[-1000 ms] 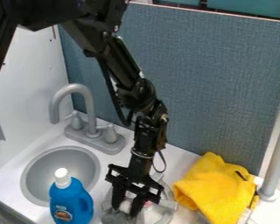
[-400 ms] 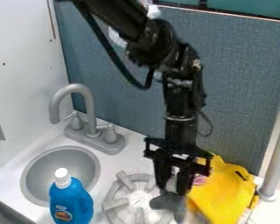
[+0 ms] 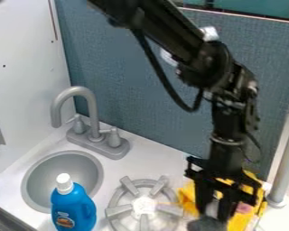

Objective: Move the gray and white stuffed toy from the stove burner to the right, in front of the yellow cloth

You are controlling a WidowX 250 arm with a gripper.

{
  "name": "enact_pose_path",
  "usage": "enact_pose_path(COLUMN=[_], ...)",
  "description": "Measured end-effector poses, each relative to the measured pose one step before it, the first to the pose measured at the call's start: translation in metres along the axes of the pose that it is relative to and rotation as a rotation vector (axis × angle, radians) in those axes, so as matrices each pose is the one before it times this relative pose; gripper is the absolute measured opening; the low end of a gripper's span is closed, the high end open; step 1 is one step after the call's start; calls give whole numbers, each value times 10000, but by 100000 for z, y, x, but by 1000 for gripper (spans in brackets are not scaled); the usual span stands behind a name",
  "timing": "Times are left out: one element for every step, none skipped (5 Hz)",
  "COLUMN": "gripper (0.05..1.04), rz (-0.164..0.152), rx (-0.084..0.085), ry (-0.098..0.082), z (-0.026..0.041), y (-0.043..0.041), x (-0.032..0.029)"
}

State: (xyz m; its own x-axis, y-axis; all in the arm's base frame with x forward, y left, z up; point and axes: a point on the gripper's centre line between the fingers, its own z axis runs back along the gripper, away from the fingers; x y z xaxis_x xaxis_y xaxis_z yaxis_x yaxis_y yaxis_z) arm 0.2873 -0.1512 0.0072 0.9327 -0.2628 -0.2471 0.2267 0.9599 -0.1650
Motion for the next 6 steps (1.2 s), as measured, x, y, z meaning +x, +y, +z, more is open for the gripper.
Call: enact_pose_path(gripper=[452, 452, 452, 452, 452, 452], rz=[-581, -429, -300, -190, -378, 172], rx=[142, 253, 76, 261, 440, 164], ry=[339, 319, 164, 157, 114, 27], z=[-1505, -1256, -698, -783, -1169, -415], y=[-1474, -1311, -870, -535, -248, 206], x=[812, 724, 678, 900, 1280, 624])
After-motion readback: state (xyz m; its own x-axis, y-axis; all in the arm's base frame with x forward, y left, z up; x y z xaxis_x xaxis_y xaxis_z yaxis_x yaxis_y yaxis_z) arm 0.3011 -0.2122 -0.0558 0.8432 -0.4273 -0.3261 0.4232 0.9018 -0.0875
